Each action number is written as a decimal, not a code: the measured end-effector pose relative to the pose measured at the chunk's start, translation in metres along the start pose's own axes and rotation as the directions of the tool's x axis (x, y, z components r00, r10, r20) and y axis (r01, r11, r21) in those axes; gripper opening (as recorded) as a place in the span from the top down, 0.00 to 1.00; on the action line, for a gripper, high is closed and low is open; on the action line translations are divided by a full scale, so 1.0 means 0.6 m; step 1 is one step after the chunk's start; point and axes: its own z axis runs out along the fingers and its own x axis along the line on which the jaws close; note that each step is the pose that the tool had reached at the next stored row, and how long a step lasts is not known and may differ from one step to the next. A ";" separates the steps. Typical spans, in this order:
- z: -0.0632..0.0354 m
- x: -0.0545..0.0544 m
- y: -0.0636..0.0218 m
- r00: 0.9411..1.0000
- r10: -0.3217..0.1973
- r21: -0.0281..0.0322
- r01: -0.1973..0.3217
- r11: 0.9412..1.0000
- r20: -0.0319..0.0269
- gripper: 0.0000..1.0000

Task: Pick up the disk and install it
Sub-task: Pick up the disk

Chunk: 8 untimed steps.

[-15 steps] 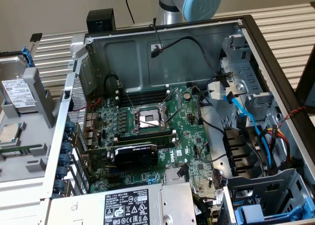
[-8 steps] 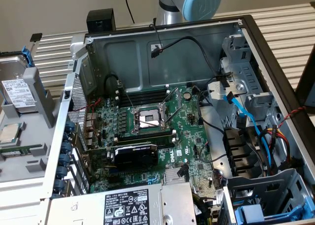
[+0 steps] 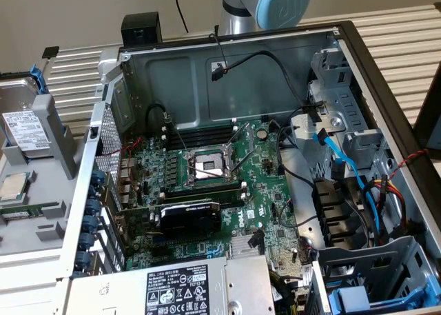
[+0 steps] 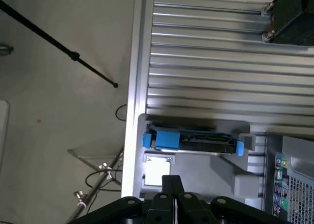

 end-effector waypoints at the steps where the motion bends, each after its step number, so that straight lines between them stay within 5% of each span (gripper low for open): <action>1: 0.000 0.000 0.000 1.000 -0.019 0.000 0.019 1.000 0.000 0.89; 8: 0.000 0.000 0.000 0.989 -0.146 -0.003 0.146 0.989 -0.003 0.89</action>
